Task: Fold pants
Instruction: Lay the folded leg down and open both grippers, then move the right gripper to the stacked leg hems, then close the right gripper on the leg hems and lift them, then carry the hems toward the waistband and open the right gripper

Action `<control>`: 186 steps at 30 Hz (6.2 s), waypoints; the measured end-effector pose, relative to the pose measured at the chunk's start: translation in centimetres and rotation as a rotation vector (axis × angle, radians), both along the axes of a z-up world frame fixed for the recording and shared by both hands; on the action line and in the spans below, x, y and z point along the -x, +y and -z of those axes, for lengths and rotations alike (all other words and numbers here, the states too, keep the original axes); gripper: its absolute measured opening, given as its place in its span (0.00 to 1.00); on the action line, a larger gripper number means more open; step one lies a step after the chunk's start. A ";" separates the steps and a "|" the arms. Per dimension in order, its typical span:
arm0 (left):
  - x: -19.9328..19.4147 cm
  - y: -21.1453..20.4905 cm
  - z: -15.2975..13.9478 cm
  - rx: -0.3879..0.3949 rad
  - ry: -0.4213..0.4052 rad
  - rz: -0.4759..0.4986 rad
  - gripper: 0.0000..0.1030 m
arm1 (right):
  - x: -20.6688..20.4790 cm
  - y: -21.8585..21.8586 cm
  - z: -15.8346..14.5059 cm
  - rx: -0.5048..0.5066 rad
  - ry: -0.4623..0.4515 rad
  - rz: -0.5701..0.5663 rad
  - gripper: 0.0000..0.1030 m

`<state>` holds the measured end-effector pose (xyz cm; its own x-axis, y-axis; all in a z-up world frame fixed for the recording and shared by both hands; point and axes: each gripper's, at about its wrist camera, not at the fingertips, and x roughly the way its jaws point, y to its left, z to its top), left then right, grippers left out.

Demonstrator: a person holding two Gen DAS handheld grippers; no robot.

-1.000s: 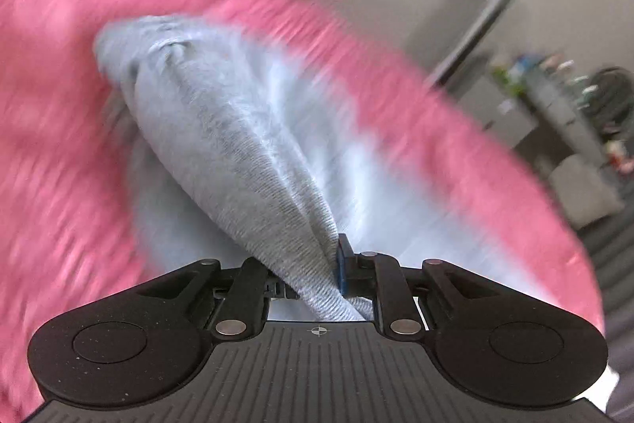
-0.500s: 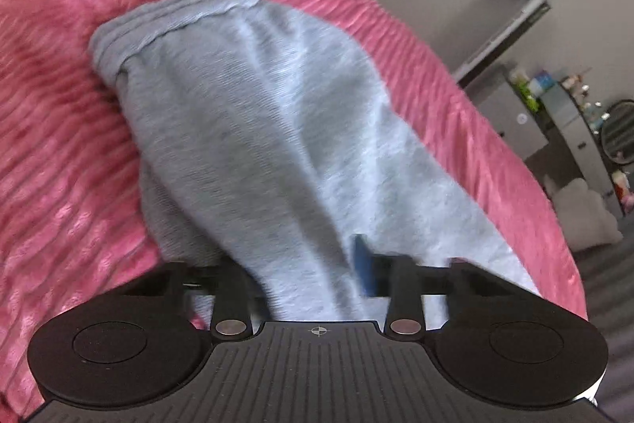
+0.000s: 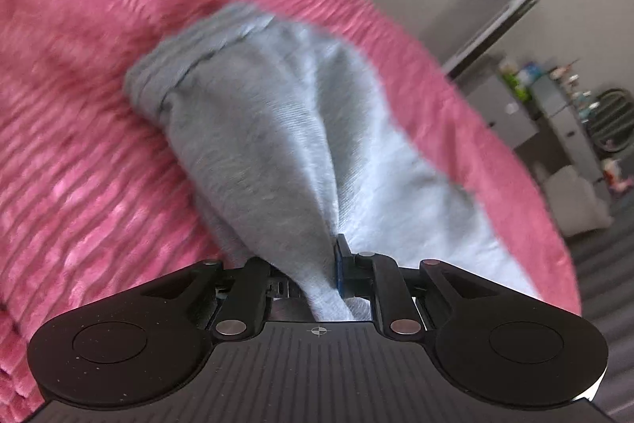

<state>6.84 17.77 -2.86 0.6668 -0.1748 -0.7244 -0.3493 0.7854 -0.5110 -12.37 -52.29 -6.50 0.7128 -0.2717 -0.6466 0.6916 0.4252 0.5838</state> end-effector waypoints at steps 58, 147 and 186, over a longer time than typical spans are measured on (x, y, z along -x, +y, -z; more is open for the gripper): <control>-0.2 -15.6 -4.0 -0.468 -0.221 0.287 0.95 | -15.1 16.2 -0.7 0.199 0.069 -0.688 0.94; -0.6 -17.8 2.4 -0.411 -0.004 0.230 0.98 | -1.0 -3.0 1.0 -0.099 -0.203 0.002 0.11; 4.5 -5.9 -0.9 -0.093 -0.061 0.173 0.98 | -17.0 39.5 -3.0 0.529 0.039 -1.234 0.25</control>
